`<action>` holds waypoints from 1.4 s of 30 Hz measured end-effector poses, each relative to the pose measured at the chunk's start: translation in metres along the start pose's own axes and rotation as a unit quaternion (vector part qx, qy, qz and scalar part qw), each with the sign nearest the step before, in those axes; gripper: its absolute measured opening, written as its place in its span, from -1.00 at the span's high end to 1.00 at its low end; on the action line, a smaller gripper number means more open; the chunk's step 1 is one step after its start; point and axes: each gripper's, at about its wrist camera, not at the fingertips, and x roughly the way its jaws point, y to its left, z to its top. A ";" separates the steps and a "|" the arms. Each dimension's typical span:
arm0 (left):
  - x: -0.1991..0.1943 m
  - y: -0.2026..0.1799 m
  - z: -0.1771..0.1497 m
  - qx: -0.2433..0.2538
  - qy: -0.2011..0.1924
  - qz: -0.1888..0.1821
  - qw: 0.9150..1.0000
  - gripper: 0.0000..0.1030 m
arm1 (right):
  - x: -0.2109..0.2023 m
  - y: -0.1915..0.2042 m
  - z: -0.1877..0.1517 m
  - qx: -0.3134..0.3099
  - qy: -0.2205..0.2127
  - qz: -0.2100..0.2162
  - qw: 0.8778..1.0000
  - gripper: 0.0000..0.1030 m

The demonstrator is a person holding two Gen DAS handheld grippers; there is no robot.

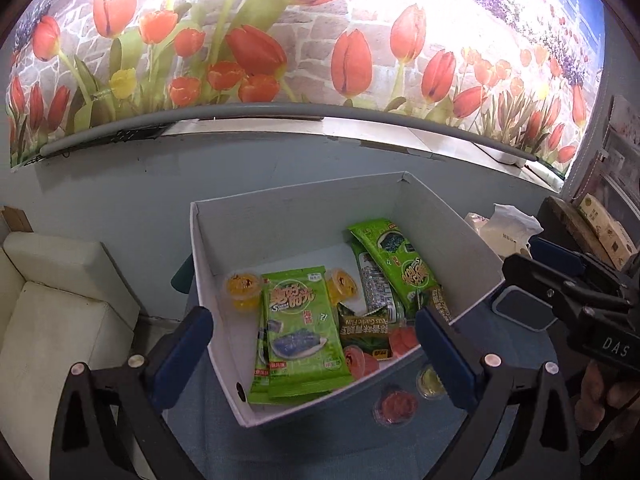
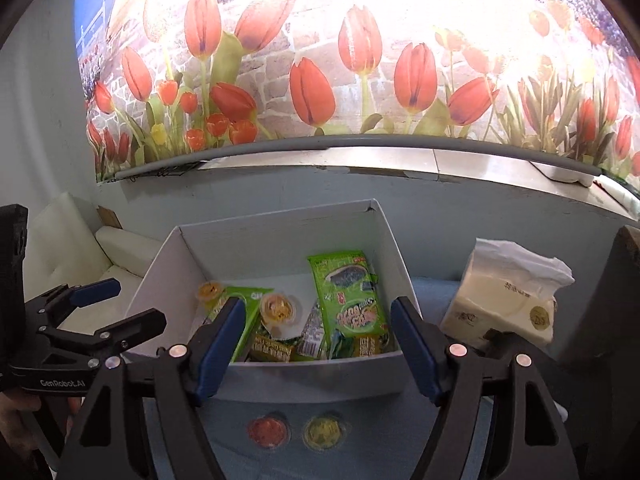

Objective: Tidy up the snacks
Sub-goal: 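Grasp the green jelly cup with the right gripper, then grasp the last pink jelly cup with the left gripper while the right gripper holds its cup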

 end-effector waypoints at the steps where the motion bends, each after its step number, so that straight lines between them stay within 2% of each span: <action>1: -0.007 -0.002 -0.004 -0.003 -0.004 0.000 1.000 -1.00 | -0.006 0.002 -0.006 -0.005 0.000 -0.002 1.000 -0.57; 4: -0.025 -0.009 -0.014 -0.009 -0.010 -0.009 1.000 -1.00 | -0.024 0.011 -0.030 -0.017 -0.001 -0.005 1.000 -0.69; 10: -0.061 -0.021 -0.038 -0.015 -0.026 -0.033 0.999 -1.00 | -0.041 0.011 -0.079 -0.029 0.016 -0.028 0.999 -0.74; 14: -0.076 -0.025 -0.052 -0.019 -0.028 -0.043 0.998 -1.00 | -0.023 0.000 -0.105 -0.018 0.055 -0.041 0.997 -0.75; 18: -0.085 -0.032 -0.068 -0.006 -0.028 -0.037 0.999 -1.00 | 0.001 -0.006 -0.119 -0.009 0.074 -0.043 0.996 -0.75; 28: -0.088 -0.022 -0.096 -0.009 -0.010 -0.034 0.999 -1.00 | 0.064 0.000 -0.114 -0.001 0.102 -0.042 0.994 -0.73; 31: -0.083 -0.013 -0.102 -0.018 -0.003 -0.028 0.999 -1.00 | 0.080 0.001 -0.114 0.000 0.123 -0.042 0.992 -0.31; 32: -0.082 -0.012 -0.104 -0.020 0.001 -0.026 0.999 -1.00 | 0.086 0.001 -0.115 0.002 0.137 -0.046 0.990 -0.01; 33: -0.081 -0.010 -0.105 -0.021 0.003 -0.025 0.999 -1.00 | 0.090 0.000 -0.116 0.006 0.143 -0.043 0.989 0.05; 36: -0.079 -0.008 -0.109 -0.020 0.003 -0.022 1.000 -1.00 | 0.087 0.001 -0.117 -0.003 0.126 -0.035 0.991 0.19; 42: -0.068 -0.013 -0.114 -0.015 0.010 -0.018 1.000 -1.00 | 0.065 -0.010 -0.123 0.017 0.100 -0.015 0.995 0.19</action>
